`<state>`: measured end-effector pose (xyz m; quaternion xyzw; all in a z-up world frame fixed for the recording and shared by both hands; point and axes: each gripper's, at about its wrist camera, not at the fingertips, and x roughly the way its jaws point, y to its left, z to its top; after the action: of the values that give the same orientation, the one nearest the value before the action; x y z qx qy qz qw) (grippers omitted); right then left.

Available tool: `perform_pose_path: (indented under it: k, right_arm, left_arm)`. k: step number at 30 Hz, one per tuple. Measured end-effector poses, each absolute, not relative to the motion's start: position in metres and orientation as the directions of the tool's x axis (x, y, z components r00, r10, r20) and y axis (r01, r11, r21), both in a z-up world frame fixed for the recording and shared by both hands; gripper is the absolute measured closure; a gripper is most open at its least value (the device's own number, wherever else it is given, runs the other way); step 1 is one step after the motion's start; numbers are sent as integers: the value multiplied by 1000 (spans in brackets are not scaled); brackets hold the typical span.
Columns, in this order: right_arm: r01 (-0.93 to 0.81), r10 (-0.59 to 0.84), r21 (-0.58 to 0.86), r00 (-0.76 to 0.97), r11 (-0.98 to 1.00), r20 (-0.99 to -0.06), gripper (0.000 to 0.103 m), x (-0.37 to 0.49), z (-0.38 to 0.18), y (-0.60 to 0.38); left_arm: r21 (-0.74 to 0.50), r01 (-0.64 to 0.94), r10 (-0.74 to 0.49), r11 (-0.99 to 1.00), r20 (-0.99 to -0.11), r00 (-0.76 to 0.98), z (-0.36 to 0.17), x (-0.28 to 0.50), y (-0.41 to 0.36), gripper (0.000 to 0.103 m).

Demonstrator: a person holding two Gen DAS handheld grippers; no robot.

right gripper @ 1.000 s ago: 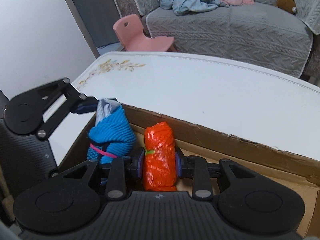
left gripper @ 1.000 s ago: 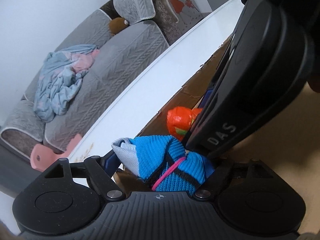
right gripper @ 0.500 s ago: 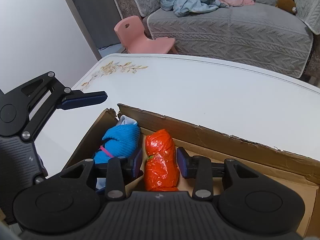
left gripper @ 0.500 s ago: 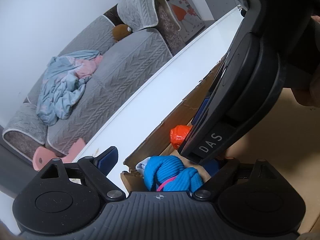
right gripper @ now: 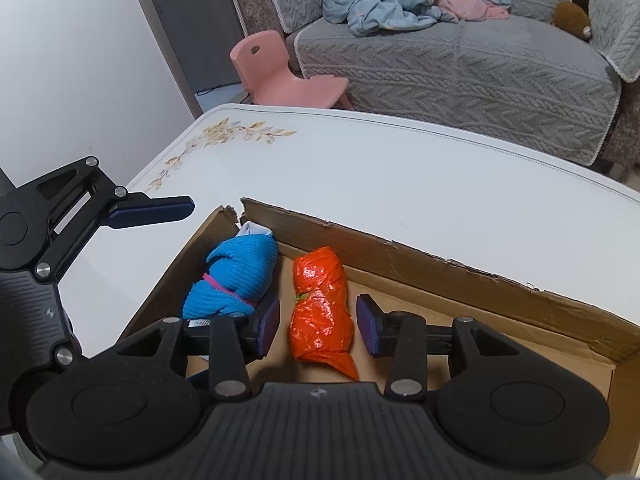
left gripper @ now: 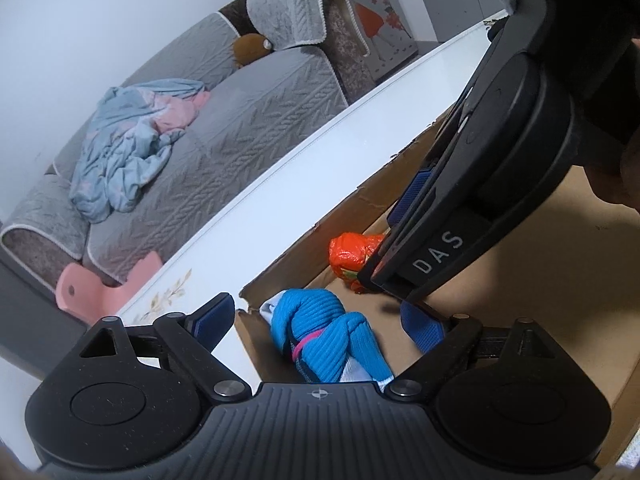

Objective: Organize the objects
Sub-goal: 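Carry both bundles into the tray and open both grippers to release them, then close the right gripper on an orange bundle while the left grasps a white patterned sock roll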

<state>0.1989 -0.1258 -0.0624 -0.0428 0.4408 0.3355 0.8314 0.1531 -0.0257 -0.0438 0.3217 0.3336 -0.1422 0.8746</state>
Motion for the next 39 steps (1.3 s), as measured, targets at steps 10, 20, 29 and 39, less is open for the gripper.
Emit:
perform_pose_path:
  k: [10,20,29,39]
  right_arm:
    - [-607,516,207,393,768,-761,58,190,-54,-125]
    - [-612,519,198,405,766,-753,56,176,-46,-131]
    - [-615,535,196,432,764,-726,52,152,-31,-144]
    - [-622,553,197,453,758,-699,49,122,-21,-160]
  left_arm:
    - [454,436,-19,777,-676,737,-36,141,-23,9]
    - [417,405,-21,814,-675,738,-25,125,-18,8]
    - [317,326,-33,891,-669,742,-10,100,-4,7]
    - [213,194,4,957,-684,730,3,63,5,7]
